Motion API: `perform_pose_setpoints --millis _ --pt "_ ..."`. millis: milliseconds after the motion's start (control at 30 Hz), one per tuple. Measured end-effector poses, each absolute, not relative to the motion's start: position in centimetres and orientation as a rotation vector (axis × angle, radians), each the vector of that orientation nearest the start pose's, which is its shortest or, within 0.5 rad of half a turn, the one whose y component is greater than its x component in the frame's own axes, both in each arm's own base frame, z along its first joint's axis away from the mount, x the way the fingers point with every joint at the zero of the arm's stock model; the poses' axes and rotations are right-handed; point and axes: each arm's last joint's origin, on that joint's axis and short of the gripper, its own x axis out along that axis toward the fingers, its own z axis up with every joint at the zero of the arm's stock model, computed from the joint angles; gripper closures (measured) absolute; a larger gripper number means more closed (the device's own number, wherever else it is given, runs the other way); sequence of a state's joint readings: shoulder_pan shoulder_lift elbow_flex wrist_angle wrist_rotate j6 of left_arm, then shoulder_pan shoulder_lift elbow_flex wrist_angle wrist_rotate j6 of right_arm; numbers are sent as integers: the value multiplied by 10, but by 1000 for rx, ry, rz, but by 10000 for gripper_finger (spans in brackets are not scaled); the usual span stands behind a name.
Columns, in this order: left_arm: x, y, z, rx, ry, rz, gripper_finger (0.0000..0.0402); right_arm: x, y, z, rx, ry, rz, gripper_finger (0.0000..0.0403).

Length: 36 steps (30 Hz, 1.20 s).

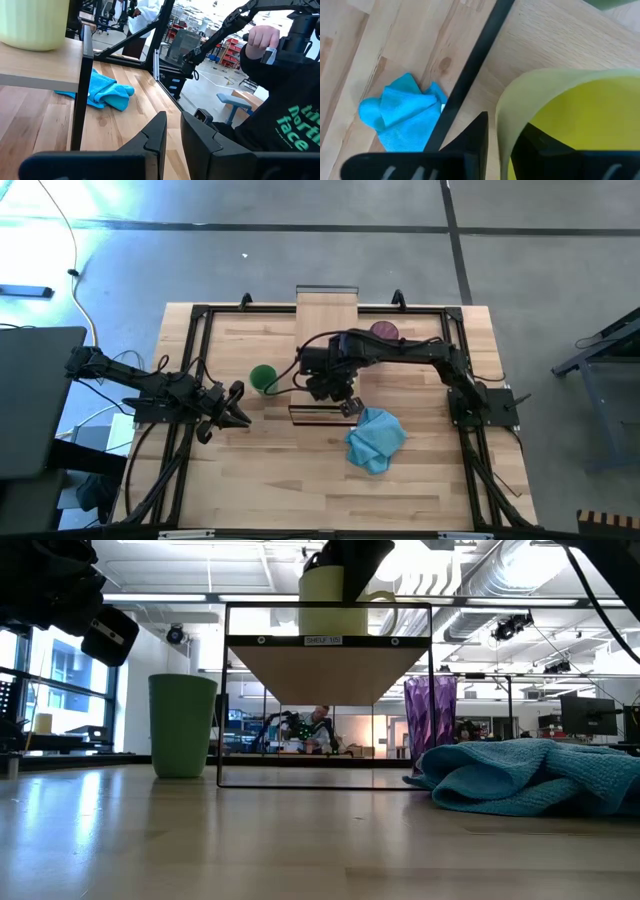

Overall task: Stack small to large cups/mugs on shelf
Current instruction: Put the yellow mug on the shelf

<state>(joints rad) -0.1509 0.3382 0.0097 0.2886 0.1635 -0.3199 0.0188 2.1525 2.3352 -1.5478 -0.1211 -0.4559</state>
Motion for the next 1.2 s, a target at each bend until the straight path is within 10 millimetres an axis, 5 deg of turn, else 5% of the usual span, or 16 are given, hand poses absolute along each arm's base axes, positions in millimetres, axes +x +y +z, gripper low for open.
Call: perform_pose_setpoints --millis 1200 --pt "116 -22 165 -317 90 -306 355 415 8 334 -216 1308 400 345"
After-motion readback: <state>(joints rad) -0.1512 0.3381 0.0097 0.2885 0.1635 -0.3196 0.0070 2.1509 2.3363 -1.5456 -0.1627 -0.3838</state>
